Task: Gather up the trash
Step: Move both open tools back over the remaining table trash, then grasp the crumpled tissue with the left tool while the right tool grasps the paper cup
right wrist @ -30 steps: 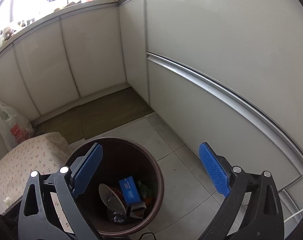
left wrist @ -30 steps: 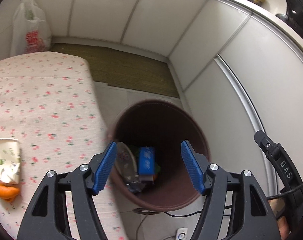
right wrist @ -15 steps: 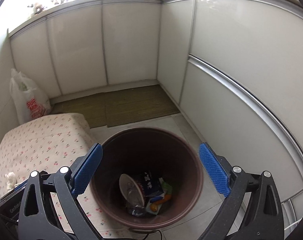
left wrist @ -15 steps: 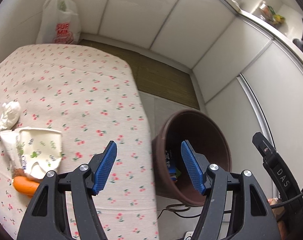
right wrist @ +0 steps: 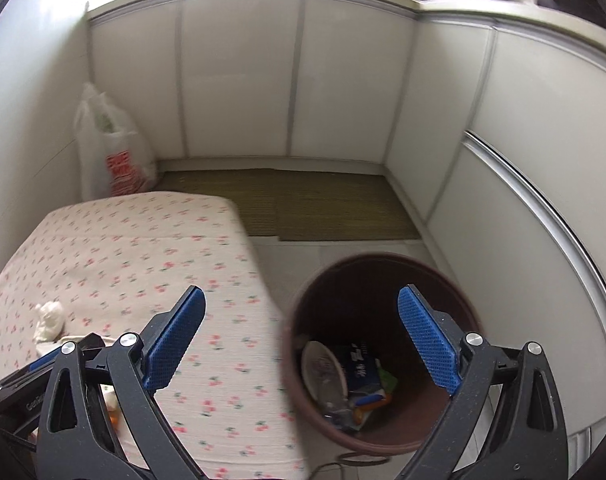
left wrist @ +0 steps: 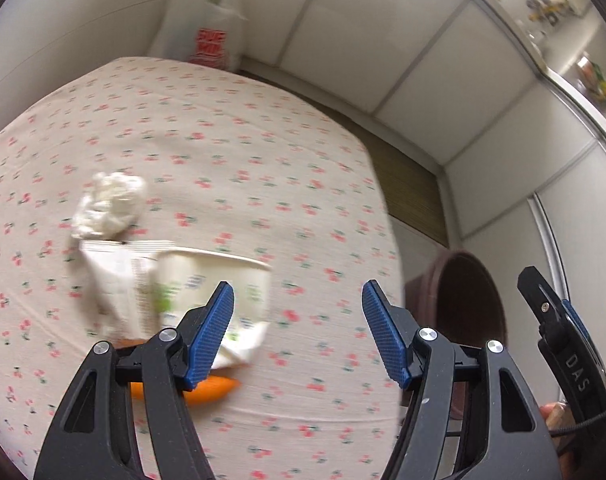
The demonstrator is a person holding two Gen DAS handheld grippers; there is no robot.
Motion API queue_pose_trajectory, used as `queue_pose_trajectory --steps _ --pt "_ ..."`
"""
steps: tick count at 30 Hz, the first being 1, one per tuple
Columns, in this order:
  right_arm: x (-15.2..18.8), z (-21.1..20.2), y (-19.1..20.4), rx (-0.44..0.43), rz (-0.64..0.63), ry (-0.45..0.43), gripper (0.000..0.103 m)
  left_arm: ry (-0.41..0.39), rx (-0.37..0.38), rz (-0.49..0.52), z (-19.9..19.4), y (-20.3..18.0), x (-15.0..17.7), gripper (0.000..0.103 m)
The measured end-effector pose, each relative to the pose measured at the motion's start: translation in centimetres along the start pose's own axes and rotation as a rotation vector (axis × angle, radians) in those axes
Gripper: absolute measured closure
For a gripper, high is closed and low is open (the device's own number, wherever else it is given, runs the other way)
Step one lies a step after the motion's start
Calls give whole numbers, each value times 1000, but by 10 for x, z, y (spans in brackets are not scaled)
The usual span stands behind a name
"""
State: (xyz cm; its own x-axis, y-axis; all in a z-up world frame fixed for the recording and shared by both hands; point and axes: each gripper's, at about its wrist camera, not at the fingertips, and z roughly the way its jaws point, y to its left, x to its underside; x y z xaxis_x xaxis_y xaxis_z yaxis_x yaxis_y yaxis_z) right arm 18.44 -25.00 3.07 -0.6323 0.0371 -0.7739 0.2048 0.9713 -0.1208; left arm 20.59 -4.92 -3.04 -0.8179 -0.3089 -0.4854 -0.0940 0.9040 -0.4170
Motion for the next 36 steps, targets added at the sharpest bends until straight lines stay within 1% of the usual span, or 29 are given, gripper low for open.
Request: queue_pose_trajectory --steps 7,15,20,23,25,27,30,31,33,35,36 --pt "1 8 58 -73 -102 3 10 -18 -58 -63 -3 48 -17 37" --pt "8 11 118 -157 -235 -7 10 -19 -152 -103 7 98 -41 37" --pt "14 13 140 -196 -297 -1 10 35 -191 -118 26 122 -57 37" --pt "18 17 147 -224 -318 24 10 72 -215 -103 40 130 -64 37" --pt "20 22 150 -237 -324 50 10 96 -213 -115 47 135 -67 37" --pt "22 27 151 -255 -322 81 10 119 -191 -132 53 139 -69 37" --pt "26 39 149 -295 -297 155 8 156 -196 -80 62 133 -67 38" --pt "27 43 148 -306 -285 176 8 159 -203 -54 63 129 -65 39" --pt "31 53 147 -331 -271 230 7 156 -186 -36 62 125 -62 49" --pt "35 62 146 -364 -259 279 7 153 -162 -32 61 123 -60 61" --pt "37 66 146 -380 -246 306 7 150 -154 -22 60 121 -59 64"
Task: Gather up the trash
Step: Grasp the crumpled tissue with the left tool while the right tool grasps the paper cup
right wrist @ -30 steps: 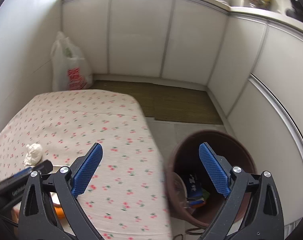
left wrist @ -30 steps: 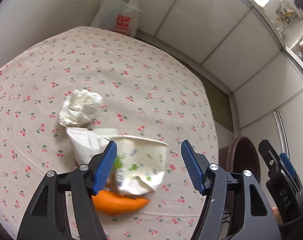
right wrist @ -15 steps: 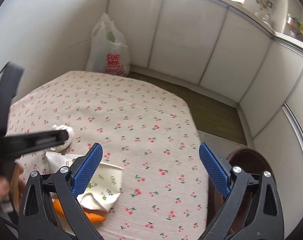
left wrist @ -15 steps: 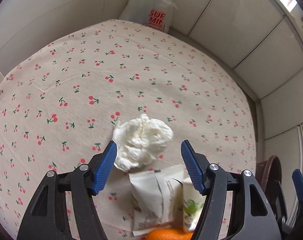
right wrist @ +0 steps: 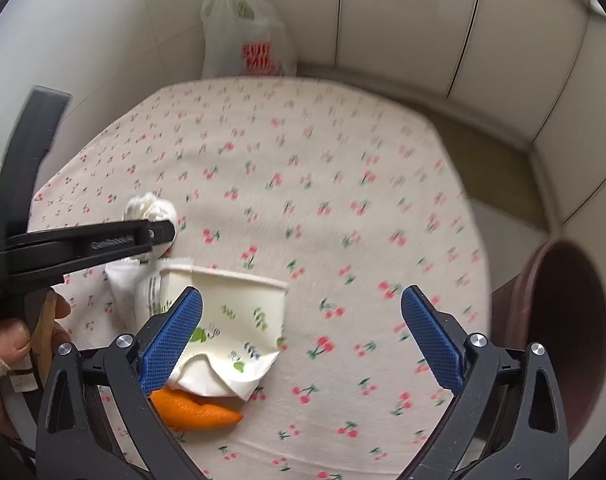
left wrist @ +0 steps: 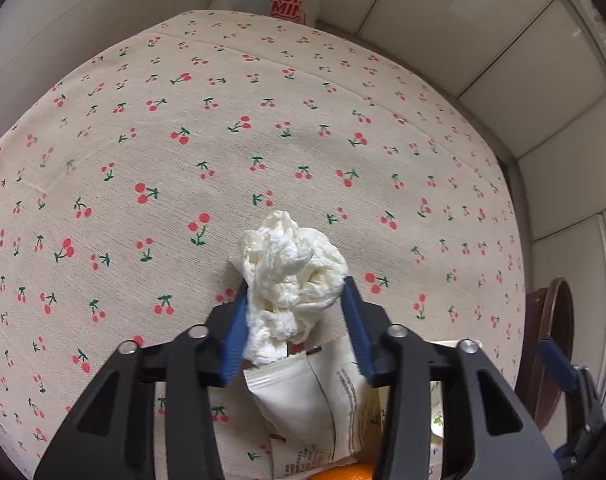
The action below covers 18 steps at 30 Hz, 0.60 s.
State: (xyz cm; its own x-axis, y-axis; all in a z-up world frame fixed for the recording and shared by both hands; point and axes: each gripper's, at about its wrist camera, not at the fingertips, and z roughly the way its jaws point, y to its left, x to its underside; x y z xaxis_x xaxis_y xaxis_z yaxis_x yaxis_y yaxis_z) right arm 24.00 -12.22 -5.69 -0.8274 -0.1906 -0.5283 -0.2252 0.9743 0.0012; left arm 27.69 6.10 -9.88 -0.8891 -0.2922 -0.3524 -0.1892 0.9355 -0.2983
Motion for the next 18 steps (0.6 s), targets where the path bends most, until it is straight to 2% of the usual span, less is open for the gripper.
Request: queue_pose_trajectory --steps 2,4,9,16,18 --pt "3 6 -1 -25 12 23 7 -8 8 23 -4 -3 4 71" --pt "4 9 2 -63 3 41 7 -15 27 27 -9 -4 6 74" --pt "6 18 8 -181 2 122 7 -63 86 4 -31 6 10 76" --pt "8 24 23 -183 -56 134 7 -192 144 -13 -82 20 19 75" --pt "9 26 27 -170 -68 129 12 -206 156 -21 -91 24 19 75"
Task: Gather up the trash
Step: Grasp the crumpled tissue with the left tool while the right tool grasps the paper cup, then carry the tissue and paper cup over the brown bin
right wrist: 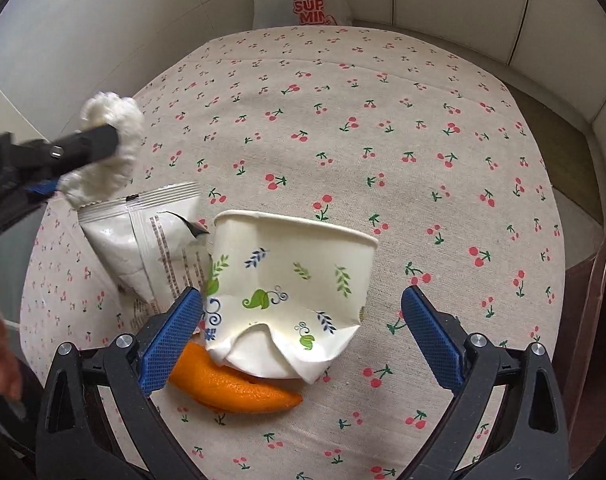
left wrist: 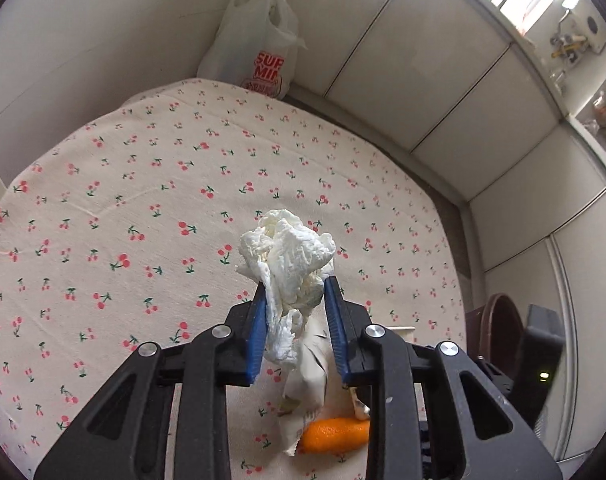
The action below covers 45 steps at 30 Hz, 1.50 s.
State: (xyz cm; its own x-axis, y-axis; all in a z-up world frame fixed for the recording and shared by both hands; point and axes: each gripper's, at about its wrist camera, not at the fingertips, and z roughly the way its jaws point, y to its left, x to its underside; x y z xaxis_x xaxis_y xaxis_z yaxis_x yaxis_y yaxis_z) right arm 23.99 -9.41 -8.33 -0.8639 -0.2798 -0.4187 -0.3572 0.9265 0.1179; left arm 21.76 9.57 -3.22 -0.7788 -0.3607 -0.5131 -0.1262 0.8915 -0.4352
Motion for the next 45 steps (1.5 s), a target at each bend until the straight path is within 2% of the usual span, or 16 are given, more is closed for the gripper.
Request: queue_pose_trajectory --steps 1,3,4,8,15,19,34,45 --pt "0 2 2 1 -6 5 16 -5 4 -2 -3 0 1 75" --pt "1 6 2 -10 -7 27 46 -8 9 -3 -10 1 4 75" --pt "1 7 0 -14 -4 40 49 -10 7 -1 -11 1 6 75" --pt "2 2 -2 -16 15 2 51 -18 3 -1 -17 1 12 75" --pt "-8 -43 -13 -4 59 -177 51 -32 14 3 -27 -6 15 75" --pt "-9 -67 -24 -11 97 -244 51 -43 23 11 -34 -17 15 75" --pt "1 -132 -63 1 204 -397 50 -46 87 62 -39 -76 20 75" --pt "28 -172 -98 72 291 -499 50 -39 146 128 -40 -131 32 75"
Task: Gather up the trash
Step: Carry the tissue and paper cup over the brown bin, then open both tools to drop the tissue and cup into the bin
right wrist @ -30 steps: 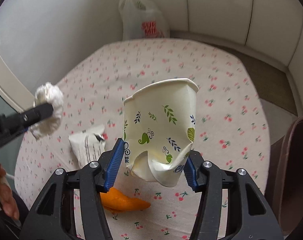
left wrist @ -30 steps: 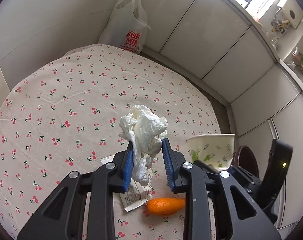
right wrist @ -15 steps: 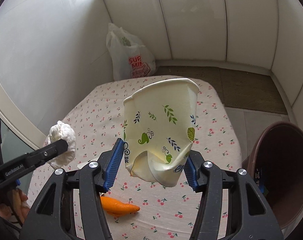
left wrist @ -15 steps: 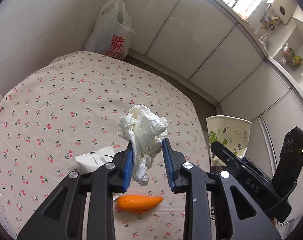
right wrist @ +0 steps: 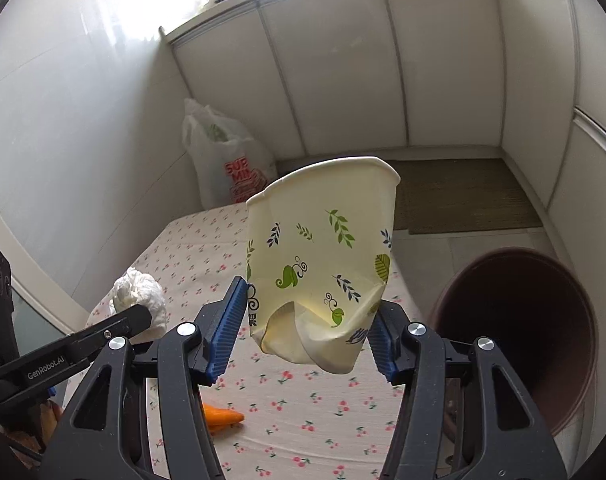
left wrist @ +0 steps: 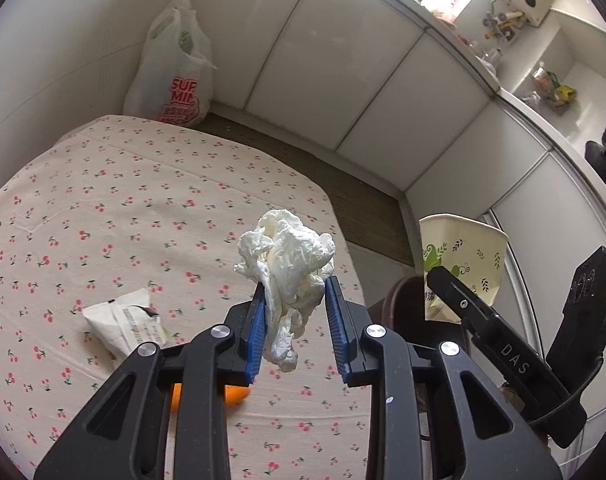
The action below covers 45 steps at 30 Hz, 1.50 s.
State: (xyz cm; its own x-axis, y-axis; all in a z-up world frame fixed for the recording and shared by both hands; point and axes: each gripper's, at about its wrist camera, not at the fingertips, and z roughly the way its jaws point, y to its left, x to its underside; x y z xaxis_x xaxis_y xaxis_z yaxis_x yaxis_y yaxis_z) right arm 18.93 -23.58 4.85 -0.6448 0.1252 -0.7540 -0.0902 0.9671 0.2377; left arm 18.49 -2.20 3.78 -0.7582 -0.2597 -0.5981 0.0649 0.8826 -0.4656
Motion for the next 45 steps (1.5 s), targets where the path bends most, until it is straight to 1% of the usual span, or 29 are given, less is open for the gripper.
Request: queue_pose_trajectory --steps 4,12,20,26,31,32,33,35,38,39,41,45 --pt "-2 -20 -23 46 26 -46 49 11 22 25 5 -22 4 74" --pt "-2 -48 -71 115 103 -100 49 41 70 68 19 -66 13 74" --pt "5 -70 -125 240 189 -138 50 85 110 120 36 -112 27 74" --pt "8 -72 -168 323 258 -132 50 117 132 157 52 -142 38 74" --pt "14 -75 -200 431 317 -111 50 144 157 179 67 -169 43 74" --pt "15 -77 -205 444 330 -113 44 148 161 184 70 -174 44 74" --pt "16 -80 -210 462 348 -118 36 155 167 191 73 -181 45 74" --pt "19 -89 -221 511 386 -136 27 168 177 204 81 -193 48 74" --pt "25 -102 -238 577 432 -151 18 197 188 218 95 -210 52 73" --pt "28 -107 -245 597 453 -152 16 209 190 219 100 -214 53 73" --pt "32 -114 -256 620 487 -149 15 228 194 220 111 -224 56 71" --pt "39 -126 -272 643 530 -155 14 251 183 242 128 -243 62 68"
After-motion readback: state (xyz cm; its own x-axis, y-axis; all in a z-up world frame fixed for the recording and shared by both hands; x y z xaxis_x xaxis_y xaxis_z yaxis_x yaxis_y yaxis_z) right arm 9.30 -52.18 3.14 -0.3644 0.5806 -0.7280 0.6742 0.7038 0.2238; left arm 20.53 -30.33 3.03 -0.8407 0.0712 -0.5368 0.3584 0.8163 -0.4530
